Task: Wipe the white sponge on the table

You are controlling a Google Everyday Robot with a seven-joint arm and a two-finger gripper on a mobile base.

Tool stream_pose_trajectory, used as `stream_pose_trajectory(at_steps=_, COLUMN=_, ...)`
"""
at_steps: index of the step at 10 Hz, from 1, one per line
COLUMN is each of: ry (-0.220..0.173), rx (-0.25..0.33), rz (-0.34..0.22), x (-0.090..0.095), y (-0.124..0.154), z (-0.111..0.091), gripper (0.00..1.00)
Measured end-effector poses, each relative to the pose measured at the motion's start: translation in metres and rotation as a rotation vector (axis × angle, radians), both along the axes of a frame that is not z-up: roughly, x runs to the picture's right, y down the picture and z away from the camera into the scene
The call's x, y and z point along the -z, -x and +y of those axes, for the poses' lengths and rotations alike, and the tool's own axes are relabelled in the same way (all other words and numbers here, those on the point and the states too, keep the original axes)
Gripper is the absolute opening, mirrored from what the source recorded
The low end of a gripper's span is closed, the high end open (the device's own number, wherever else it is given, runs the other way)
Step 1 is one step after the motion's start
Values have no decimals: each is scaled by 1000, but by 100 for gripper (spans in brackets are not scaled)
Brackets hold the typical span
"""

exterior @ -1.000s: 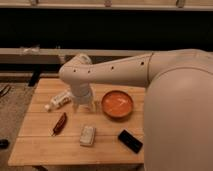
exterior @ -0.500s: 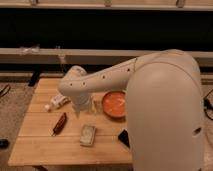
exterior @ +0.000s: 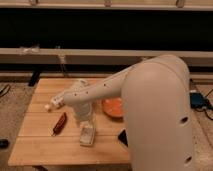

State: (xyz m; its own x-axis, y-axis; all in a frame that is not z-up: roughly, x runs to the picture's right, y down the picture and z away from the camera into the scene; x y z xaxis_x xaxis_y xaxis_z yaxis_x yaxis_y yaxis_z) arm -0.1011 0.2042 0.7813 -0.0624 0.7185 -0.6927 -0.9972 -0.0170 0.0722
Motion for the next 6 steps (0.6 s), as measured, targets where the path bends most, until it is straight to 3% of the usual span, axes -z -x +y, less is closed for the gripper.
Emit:
stream_pose_trajectory(at_steps=3, ry=55, rx=-44, rz=9, x=-8, y=1, z=22, gripper=65)
stream_pose_trajectory(at_steps=6, ry=77, rx=-64, rz=-1, x=-17, y=7, z=30, gripper=65)
